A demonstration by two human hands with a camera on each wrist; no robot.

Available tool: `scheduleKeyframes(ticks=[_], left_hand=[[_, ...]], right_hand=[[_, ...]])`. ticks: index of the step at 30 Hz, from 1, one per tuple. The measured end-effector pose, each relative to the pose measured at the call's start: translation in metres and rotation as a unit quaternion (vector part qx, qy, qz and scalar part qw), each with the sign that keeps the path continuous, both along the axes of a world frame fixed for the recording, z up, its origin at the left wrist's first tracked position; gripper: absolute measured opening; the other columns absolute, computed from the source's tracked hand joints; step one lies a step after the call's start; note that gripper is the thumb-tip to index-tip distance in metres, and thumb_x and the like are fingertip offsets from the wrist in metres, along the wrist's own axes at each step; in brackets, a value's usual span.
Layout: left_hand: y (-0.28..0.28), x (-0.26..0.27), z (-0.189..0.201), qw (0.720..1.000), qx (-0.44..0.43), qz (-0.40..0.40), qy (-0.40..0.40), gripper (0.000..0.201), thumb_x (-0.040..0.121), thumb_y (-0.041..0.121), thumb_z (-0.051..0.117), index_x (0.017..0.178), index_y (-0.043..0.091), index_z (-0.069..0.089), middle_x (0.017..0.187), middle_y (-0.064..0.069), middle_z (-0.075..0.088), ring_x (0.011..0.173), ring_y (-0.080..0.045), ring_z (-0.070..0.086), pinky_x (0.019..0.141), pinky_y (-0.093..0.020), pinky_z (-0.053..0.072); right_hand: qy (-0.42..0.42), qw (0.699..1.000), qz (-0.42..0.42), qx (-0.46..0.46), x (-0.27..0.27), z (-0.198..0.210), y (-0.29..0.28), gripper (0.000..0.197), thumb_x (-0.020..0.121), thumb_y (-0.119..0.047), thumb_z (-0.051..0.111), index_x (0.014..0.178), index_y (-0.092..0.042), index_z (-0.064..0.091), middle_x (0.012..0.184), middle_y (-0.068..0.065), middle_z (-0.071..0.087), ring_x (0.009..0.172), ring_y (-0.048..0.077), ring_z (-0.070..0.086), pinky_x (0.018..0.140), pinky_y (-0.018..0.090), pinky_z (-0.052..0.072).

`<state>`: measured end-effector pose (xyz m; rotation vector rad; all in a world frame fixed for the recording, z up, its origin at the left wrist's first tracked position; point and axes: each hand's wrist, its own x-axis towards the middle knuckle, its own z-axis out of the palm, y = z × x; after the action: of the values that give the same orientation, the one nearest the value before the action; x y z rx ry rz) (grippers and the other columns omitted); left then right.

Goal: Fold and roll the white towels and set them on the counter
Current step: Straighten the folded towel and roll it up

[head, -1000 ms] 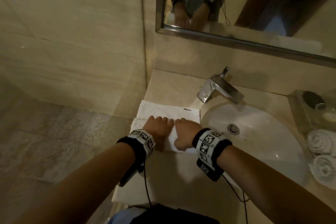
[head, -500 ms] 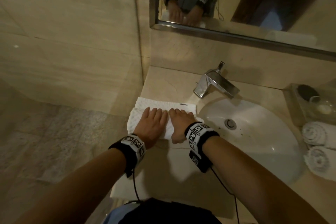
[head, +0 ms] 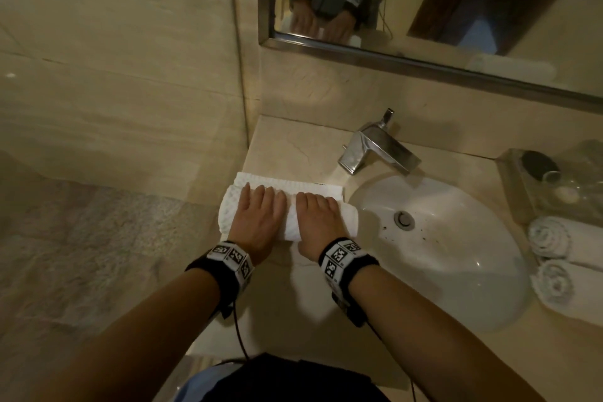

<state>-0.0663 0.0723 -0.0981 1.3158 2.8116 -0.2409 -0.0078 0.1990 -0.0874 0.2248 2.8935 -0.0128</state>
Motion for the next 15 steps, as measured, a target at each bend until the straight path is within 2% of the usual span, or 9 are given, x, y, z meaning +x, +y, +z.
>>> scheduleKeyframes(ticks=[2,5,7,9,10,12,13,15], left_hand=[[-0.002,-0.001,-0.002,1.0,0.012,-0.004,0.007,0.06,0.064,0.017,0.073,0.119,0.002,0.053,0.109,-0.017,0.059,0.102,-0.037,0.056,0.103,-0.055,0.038],[0.008,-0.01,0.012,0.997,-0.049,0.013,-0.06,0.064,0.072,0.028,0.068,0.127,0.01,0.041,0.117,-0.009,0.052,0.108,-0.029,0.05,0.105,-0.045,0.033],[0.017,-0.019,0.023,0.992,-0.077,0.006,-0.102,0.069,0.068,0.034,0.072,0.125,0.014,0.039,0.117,-0.005,0.053,0.108,-0.025,0.051,0.099,-0.038,0.036],[0.023,-0.023,0.033,0.982,-0.119,0.013,-0.148,0.077,0.062,0.036,0.079,0.125,0.017,0.039,0.116,-0.003,0.057,0.107,-0.024,0.054,0.094,-0.034,0.038],[0.025,-0.024,0.036,0.978,-0.133,0.016,-0.161,0.08,0.06,0.036,0.081,0.125,0.018,0.039,0.117,-0.003,0.057,0.108,-0.024,0.055,0.092,-0.033,0.038],[0.027,-0.025,0.035,0.973,-0.154,0.016,-0.17,0.081,0.057,0.035,0.083,0.124,0.019,0.04,0.117,-0.003,0.058,0.108,-0.025,0.056,0.091,-0.033,0.039],[0.027,-0.026,0.034,0.971,-0.161,0.02,-0.176,0.079,0.057,0.035,0.082,0.123,0.019,0.04,0.117,-0.003,0.058,0.108,-0.025,0.056,0.09,-0.033,0.039],[0.027,-0.029,0.031,0.963,-0.167,0.035,-0.207,0.078,0.057,0.035,0.08,0.122,0.018,0.041,0.117,-0.003,0.058,0.106,-0.025,0.058,0.086,-0.033,0.043]], right_hand=[[-0.018,1.0,0.003,-0.02,-0.005,0.003,0.004,0.081,0.068,-0.03,0.075,0.136,-0.012,0.034,0.131,0.005,0.047,0.119,0.025,0.045,0.107,0.039,0.031],[-0.058,0.997,-0.01,-0.056,-0.011,0.011,0.01,0.07,0.071,-0.038,0.07,0.13,-0.015,0.041,0.125,0.003,0.053,0.114,0.024,0.051,0.1,0.039,0.035],[-0.119,0.989,-0.025,-0.085,-0.015,0.018,0.015,0.067,0.07,-0.037,0.07,0.127,-0.015,0.044,0.119,0.004,0.057,0.108,0.024,0.056,0.093,0.038,0.042],[-0.184,0.975,-0.053,-0.116,-0.016,0.023,0.02,0.075,0.06,-0.03,0.075,0.127,-0.013,0.045,0.111,0.004,0.06,0.099,0.025,0.059,0.081,0.034,0.05],[-0.202,0.97,-0.062,-0.12,-0.016,0.024,0.021,0.082,0.057,-0.03,0.077,0.129,-0.012,0.043,0.112,0.005,0.059,0.099,0.026,0.059,0.081,0.035,0.051],[-0.193,0.976,-0.044,-0.095,-0.011,0.024,0.019,0.092,0.058,-0.04,0.078,0.135,-0.014,0.035,0.123,0.006,0.05,0.112,0.028,0.051,0.094,0.044,0.044],[-0.167,0.983,-0.021,-0.075,-0.008,0.023,0.017,0.096,0.059,-0.049,0.077,0.136,-0.015,0.031,0.127,0.007,0.045,0.116,0.029,0.046,0.099,0.049,0.038],[-0.102,0.992,0.024,-0.067,0.001,0.019,0.014,0.102,0.057,-0.059,0.076,0.138,-0.018,0.029,0.127,0.007,0.041,0.116,0.029,0.044,0.101,0.049,0.035]])
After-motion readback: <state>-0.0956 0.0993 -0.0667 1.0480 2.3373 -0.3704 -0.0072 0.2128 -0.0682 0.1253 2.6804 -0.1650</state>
